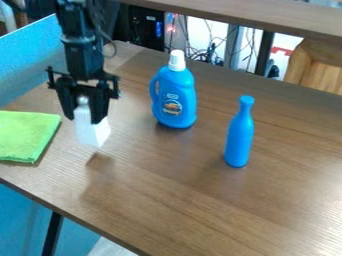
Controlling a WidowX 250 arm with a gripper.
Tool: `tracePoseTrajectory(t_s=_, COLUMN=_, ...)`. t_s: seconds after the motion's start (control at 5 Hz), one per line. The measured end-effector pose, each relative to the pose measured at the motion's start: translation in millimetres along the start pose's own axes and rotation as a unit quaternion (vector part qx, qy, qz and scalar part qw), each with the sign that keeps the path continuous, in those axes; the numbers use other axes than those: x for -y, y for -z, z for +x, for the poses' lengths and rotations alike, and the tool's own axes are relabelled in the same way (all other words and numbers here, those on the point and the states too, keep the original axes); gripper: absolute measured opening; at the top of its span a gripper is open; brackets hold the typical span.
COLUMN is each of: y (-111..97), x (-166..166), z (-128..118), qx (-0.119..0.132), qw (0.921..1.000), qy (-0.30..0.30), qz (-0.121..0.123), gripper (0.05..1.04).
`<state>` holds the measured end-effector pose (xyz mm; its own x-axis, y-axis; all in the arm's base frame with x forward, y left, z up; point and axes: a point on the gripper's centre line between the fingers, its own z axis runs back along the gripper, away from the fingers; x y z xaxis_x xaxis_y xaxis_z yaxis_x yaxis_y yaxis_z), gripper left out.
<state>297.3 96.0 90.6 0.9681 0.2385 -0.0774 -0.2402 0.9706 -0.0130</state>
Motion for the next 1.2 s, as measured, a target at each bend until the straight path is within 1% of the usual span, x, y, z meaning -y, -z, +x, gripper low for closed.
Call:
tracePoseTrajectory(t_s=0.2, y=-31, x=24, z=-11, qx=0.019, qw=0.9988, qy=0.045, qz=0.005, gripper=0.634)
tracePoseTrajectory(t_s=0.4, y=-42, x=79, z=-19, qx=0.019, qw=0.9868, qy=0.161, qz=0.012, gripper=0.634)
tracePoseTrajectory(t_s=0.6, y=-33, x=127, z=-29, qx=0.024, qw=0.9712, qy=0.236, qz=0.016, gripper=0.634)
tracePoseTrajectory(t_s=0.8, y=-9, x=170, z=-47, qx=0.000, qw=0.9555, qy=0.294, qz=0.024, gripper=0.634)
tracePoseTrajectory(t_s=1.0, y=4, x=197, z=-62, qx=-0.019, qw=0.9450, qy=0.326, qz=0.024, gripper=0.634)
tracePoseTrajectory(t_s=1.2, y=24, x=215, z=-69, qx=-0.042, qw=0.9341, qy=0.353, qz=0.033, gripper=0.634)
